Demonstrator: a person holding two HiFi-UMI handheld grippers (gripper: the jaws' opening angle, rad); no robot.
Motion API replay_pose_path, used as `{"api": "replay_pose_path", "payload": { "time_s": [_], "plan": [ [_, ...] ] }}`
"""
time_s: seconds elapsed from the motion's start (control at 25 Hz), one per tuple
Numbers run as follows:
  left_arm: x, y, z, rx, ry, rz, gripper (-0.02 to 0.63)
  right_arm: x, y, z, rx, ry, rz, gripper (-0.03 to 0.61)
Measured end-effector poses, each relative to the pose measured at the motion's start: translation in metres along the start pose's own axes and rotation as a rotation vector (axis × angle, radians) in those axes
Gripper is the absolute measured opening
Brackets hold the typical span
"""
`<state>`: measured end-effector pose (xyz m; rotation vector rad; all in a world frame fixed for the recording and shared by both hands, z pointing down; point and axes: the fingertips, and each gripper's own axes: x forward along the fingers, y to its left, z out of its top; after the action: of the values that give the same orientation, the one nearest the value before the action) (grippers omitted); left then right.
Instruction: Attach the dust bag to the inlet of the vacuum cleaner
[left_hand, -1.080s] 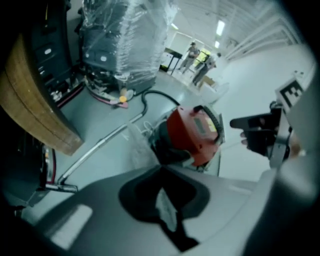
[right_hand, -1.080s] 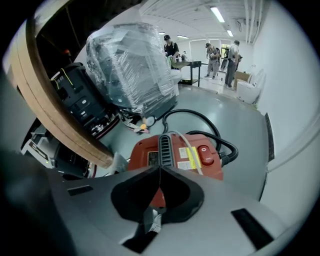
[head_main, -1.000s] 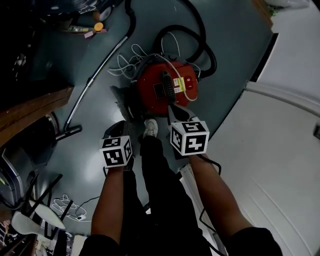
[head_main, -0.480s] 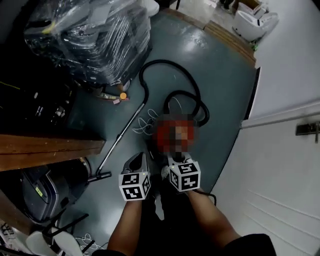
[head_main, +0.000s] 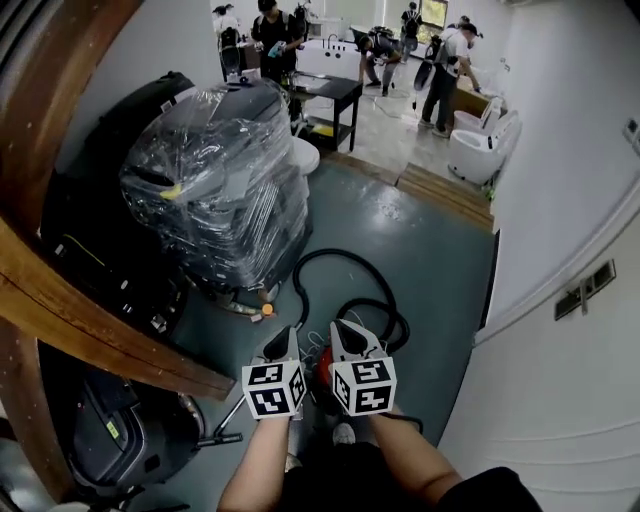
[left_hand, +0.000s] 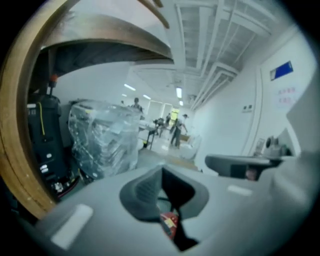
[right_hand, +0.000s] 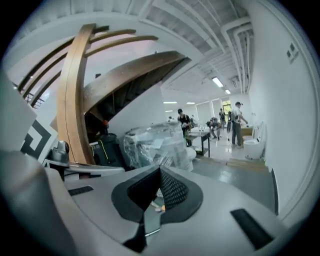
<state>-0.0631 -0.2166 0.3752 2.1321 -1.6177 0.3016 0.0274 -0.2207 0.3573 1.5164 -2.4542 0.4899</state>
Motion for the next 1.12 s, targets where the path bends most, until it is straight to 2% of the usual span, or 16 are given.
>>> {"api": "replay_pose_path", "payload": {
  "time_s": [0.2, 0.44, 0.72, 0.96, 1.12],
  "plan": [
    [-0.027, -0.028, 0.074, 0.056, -0.112, -0.007, -0.003, -0.034, 0.009, 0.085, -0.071, -0.171, 0.008, -0.002],
    [-0.041, -0.050, 0.129, 0.098, -0.212, -0.020, -0.002, -0.048, 0.015, 0.125, -0.120, -0.249, 0.046, -0.002],
    [-0.044, -0.049, 0.130, 0.055, -0.203, -0.054, -0.002, -0.047, 0.021, 0.128, -0.097, -0.250, 0.071, -0.002],
    [-0.036, -0.052, 0.118, 0.039, -0.177, -0.052, -0.002, -0.045, 0.014, 0.123, -0.087, -0.227, 0.072, -0.002],
    [-0.031, -0.049, 0.115, -0.015, -0.182, -0.065, -0.002, -0.041, 0.013, 0.120, -0.089, -0.215, 0.079, -0.002]
  ]
}}
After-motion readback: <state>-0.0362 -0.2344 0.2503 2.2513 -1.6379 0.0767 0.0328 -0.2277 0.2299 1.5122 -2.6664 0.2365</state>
